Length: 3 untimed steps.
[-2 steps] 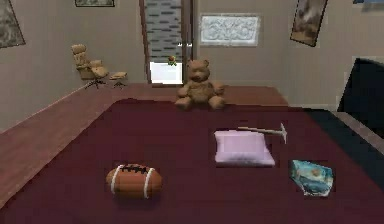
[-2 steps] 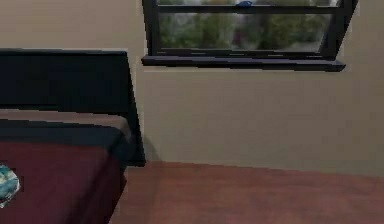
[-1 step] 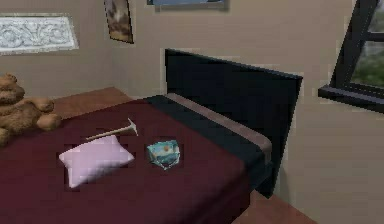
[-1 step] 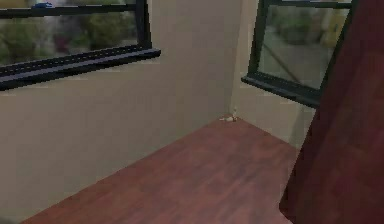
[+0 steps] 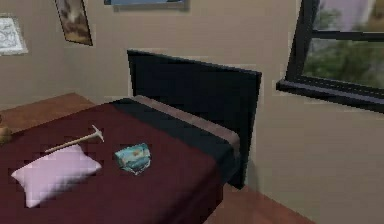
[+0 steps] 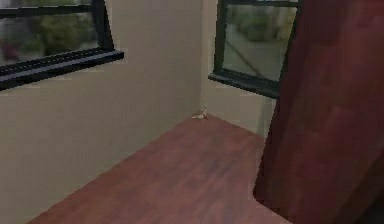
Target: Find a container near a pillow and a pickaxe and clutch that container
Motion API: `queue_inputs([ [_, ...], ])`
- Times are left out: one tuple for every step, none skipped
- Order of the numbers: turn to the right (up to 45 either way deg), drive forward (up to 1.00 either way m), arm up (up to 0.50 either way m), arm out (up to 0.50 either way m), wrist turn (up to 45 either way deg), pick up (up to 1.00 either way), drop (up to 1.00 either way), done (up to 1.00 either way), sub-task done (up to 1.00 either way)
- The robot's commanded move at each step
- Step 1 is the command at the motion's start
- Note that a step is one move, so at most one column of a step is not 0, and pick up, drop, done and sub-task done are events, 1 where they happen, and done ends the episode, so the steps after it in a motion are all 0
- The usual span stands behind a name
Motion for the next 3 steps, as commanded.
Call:
queue_inputs([
  [0.0,0.45,0.00,0.00,0.0,0.00,0.00,0.00,0.00],
  [-45.0,0.00,0.00,0.00,0.0,0.00,0.00,0.00,0.00],
  [-45.0,0.00,0.00,0.00,0.0,0.00,0.00,0.00,0.00],
])
